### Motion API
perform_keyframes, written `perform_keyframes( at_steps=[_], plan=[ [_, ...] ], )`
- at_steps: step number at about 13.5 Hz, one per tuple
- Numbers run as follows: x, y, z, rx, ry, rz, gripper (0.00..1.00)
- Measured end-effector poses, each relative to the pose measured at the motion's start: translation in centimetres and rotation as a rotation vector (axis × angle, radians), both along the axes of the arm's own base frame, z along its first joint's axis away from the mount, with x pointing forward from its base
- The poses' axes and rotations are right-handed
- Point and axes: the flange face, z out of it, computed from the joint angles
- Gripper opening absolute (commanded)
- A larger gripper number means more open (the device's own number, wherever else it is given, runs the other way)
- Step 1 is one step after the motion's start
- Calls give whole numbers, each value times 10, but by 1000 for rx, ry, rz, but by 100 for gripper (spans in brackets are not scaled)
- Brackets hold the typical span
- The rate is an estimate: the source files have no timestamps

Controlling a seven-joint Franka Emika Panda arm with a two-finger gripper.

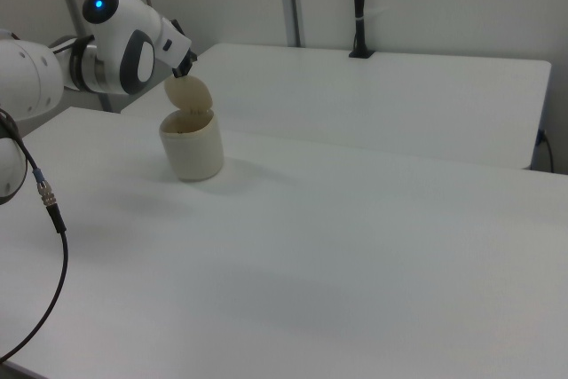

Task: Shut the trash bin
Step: 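Move the gripper down toward the open lid of the cream bin, then push the raised lid over with the gripper fingertips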

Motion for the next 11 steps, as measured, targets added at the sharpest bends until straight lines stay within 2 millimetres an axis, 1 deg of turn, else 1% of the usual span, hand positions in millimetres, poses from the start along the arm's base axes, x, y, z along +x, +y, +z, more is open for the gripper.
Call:
perform_keyframes(
  at_steps=[4,7,11],
  plan=[
    [0,19,-17,2,-8,19,0],
    [-1,30,-26,-3,1,32,0],
    [-1,30,-30,-6,7,32,0]
  ],
)
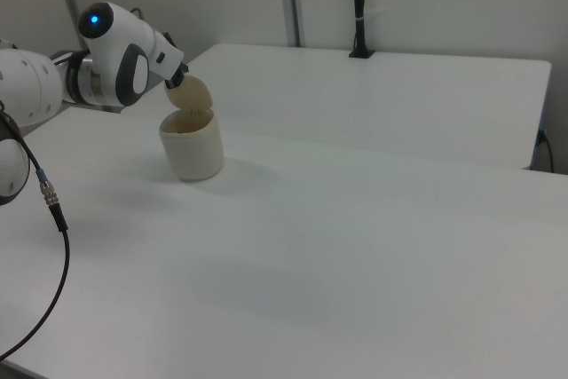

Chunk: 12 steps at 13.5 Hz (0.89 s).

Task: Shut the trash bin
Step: 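Push the raised lid over with the gripper fingertips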

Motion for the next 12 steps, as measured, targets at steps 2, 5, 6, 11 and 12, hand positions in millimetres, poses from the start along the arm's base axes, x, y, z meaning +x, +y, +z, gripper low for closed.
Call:
perform_keyframes(
  at_steps=[2,5,6,11,12],
  plan=[
    [-1,-1,0,-1,1,0,0],
    [-7,-2,3,-2,7,0,0],
    [-10,-3,4,-4,13,0,0],
    [-24,-10,-1,-19,42,-1,0],
    [-26,-11,-3,-24,48,0,0]
  ],
)
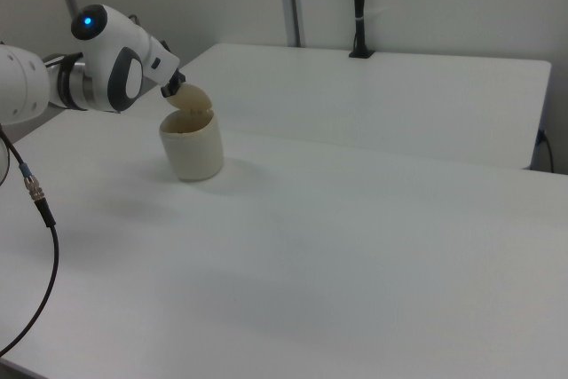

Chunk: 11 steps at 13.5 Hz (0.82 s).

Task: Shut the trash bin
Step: 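Push the raised lid over with the gripper fingertips, then press the lid down flat onto the bin rim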

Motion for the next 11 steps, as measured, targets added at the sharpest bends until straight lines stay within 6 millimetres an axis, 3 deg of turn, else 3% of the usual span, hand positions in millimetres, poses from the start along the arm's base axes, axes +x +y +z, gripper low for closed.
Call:
perform_keyframes(
  at_steps=[11],
  plan=[
    [-20,-22,-29,-102,104,46,0]
  ],
)
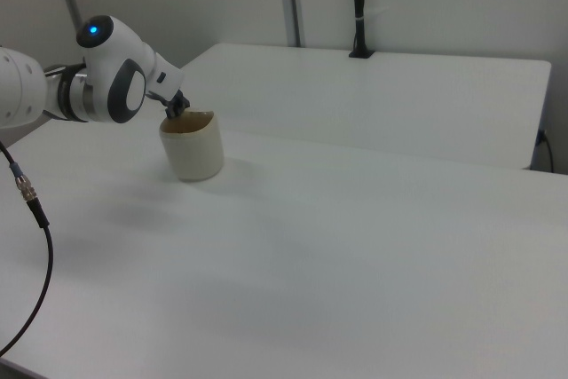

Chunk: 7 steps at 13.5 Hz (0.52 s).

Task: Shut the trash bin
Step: 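Press the lid down flat onto the bin rim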

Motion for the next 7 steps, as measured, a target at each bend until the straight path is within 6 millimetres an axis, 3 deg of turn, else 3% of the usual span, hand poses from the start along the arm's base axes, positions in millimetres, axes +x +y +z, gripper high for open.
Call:
perform_keyframes(
  at_steps=[7],
  plan=[
    [-9,-2,-13,-36,80,20,0]
  ],
)
